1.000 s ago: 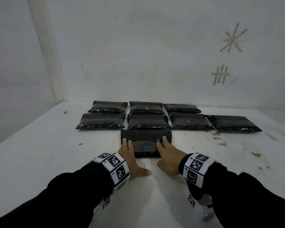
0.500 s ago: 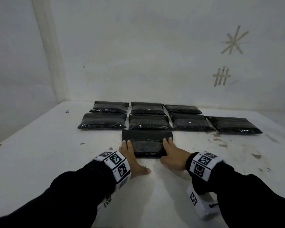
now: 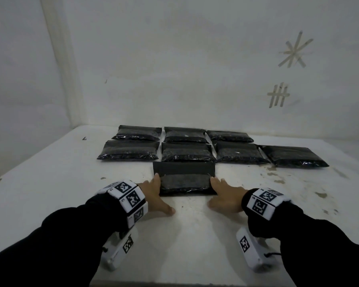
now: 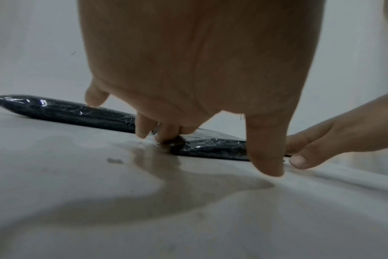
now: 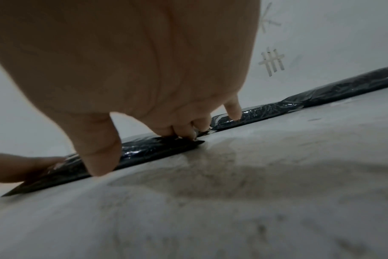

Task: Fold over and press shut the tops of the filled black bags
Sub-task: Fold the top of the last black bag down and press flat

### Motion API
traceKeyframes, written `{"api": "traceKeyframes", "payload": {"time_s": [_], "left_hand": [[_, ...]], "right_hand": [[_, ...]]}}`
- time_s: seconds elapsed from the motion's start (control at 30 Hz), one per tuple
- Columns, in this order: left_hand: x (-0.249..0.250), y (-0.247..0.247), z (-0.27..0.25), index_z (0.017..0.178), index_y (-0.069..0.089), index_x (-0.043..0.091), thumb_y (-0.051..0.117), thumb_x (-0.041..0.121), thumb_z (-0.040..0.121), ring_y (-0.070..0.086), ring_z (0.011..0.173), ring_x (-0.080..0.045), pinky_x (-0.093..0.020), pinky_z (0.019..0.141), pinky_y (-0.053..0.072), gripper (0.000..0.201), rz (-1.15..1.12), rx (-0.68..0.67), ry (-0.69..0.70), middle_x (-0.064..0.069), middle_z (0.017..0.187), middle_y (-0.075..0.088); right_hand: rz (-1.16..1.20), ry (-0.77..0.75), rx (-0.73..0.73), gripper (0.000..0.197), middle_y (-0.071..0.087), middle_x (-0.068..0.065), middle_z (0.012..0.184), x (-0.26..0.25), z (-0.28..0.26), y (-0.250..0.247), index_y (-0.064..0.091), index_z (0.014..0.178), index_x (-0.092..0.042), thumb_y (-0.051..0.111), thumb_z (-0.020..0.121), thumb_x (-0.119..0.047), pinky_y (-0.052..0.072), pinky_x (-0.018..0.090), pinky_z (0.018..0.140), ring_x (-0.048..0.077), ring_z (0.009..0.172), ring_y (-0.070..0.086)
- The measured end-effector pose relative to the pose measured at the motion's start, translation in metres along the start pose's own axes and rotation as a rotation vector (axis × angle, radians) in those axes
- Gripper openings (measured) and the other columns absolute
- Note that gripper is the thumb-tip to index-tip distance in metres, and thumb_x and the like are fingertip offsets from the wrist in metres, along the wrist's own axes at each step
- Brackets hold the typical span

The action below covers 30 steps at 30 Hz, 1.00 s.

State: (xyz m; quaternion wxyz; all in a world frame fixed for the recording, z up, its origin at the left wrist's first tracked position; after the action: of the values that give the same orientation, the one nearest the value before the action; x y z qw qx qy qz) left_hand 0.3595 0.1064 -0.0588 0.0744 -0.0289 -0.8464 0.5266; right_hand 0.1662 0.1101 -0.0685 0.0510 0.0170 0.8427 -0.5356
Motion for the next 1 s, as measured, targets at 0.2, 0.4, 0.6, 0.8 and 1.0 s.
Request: {"api": "traceKeyframes", "payload": {"time_s": [0.2, 0.4, 0.6, 0.8, 1.0], "left_hand": [[0.002, 0.012, 0.007, 0.150, -0.013, 0.009, 0.038, 0.068, 0.087, -0.008, 0.147, -0.022, -0.044, 0.116, 0.002, 0.100, 0.141, 0.041, 0.033, -0.001, 0.159, -0.012], [-0.001, 0.019, 0.015, 0.150, -0.015, 0.011, 0.033, 0.069, 0.088, -0.008, 0.147, -0.021, -0.053, 0.114, -0.006, 0.097, 0.165, 0.073, -0.014, 0.000, 0.159, -0.013], [-0.003, 0.017, 0.018, 0.149, -0.016, 0.012, 0.037, 0.080, 0.077, -0.010, 0.147, -0.020, -0.060, 0.110, -0.009, 0.112, 0.152, 0.049, -0.029, 0.001, 0.159, -0.012], [-0.003, 0.020, 0.022, 0.150, -0.014, 0.015, 0.026, 0.081, 0.079, -0.011, 0.146, -0.019, -0.060, 0.110, -0.010, 0.105, 0.168, 0.064, -0.029, 0.002, 0.159, -0.013], [-0.004, 0.021, 0.025, 0.150, -0.013, 0.015, 0.022, 0.084, 0.077, -0.012, 0.146, -0.020, -0.060, 0.111, -0.009, 0.107, 0.209, 0.044, -0.032, 0.003, 0.159, -0.012]], "right_hand": [[-0.094, 0.005, -0.051, 0.089, -0.017, -0.001, 0.158, 0.003, 0.003, 0.010, -0.016, 0.149, -0.017, 0.032, 0.091, -0.064, 0.002, 0.052, 0.117, 0.024, 0.146, -0.015], [-0.047, 0.042, -0.039, 0.091, -0.011, 0.006, 0.159, 0.010, 0.008, 0.010, -0.019, 0.149, -0.021, 0.031, 0.089, -0.068, -0.001, 0.054, 0.116, 0.025, 0.147, -0.011], [-0.057, 0.003, -0.030, 0.084, -0.009, -0.005, 0.159, 0.011, 0.006, 0.008, -0.008, 0.151, -0.022, 0.032, 0.091, -0.065, 0.002, 0.055, 0.116, 0.027, 0.146, -0.014], [-0.080, -0.002, -0.048, 0.089, -0.012, -0.001, 0.159, 0.008, 0.005, 0.011, -0.012, 0.151, -0.018, 0.036, 0.091, -0.063, 0.001, 0.049, 0.116, 0.029, 0.146, -0.014], [-0.066, -0.007, -0.070, 0.091, -0.016, -0.003, 0.158, 0.008, 0.004, 0.012, -0.014, 0.150, -0.017, 0.034, 0.090, -0.066, 0.002, 0.048, 0.116, 0.029, 0.145, -0.017]]}}
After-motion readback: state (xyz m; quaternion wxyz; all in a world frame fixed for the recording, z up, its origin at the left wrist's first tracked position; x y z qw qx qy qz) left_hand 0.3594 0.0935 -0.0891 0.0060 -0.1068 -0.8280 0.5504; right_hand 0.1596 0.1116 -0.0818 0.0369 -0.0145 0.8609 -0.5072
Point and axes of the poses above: each hand's wrist, its own z-axis towards the middle knuckle, its own y-axis out of the palm, x = y × z, the point moved 8 cm from there along z, towards the middle knuckle
